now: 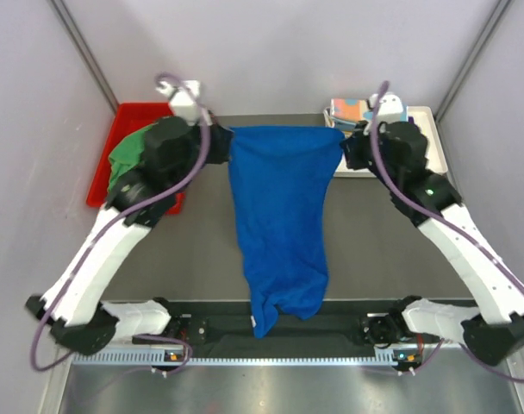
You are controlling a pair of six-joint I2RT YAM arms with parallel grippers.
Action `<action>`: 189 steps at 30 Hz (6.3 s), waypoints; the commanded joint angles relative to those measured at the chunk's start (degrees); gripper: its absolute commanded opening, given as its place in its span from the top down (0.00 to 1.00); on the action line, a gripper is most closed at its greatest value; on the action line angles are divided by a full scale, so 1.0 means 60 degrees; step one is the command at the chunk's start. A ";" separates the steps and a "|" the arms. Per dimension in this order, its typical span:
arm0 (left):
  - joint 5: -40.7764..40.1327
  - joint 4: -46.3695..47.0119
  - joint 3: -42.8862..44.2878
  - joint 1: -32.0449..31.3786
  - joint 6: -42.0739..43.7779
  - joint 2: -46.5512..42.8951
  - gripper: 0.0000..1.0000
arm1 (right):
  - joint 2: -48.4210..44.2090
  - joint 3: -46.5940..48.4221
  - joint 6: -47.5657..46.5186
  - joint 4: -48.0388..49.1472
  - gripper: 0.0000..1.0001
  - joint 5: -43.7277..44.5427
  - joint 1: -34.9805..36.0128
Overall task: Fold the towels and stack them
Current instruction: Flatten out the crumpled towel, then fold the towel
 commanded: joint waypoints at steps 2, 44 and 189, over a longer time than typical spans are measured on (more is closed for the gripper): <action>0.0620 -0.0298 0.0649 -0.0024 0.0634 -0.1500 1.00 | -0.1571 0.1368 -0.0416 -0.0644 1.00 0.0087 0.0451; -0.1209 0.0829 0.3712 -0.0023 0.1982 -0.1079 1.00 | -0.0697 0.5458 -0.1222 -0.0615 1.00 0.0218 0.0847; 0.0272 0.2838 -0.8563 0.1134 -0.2148 -0.1094 1.00 | -0.1984 -0.7125 0.2206 0.2080 1.00 -0.2346 -0.0193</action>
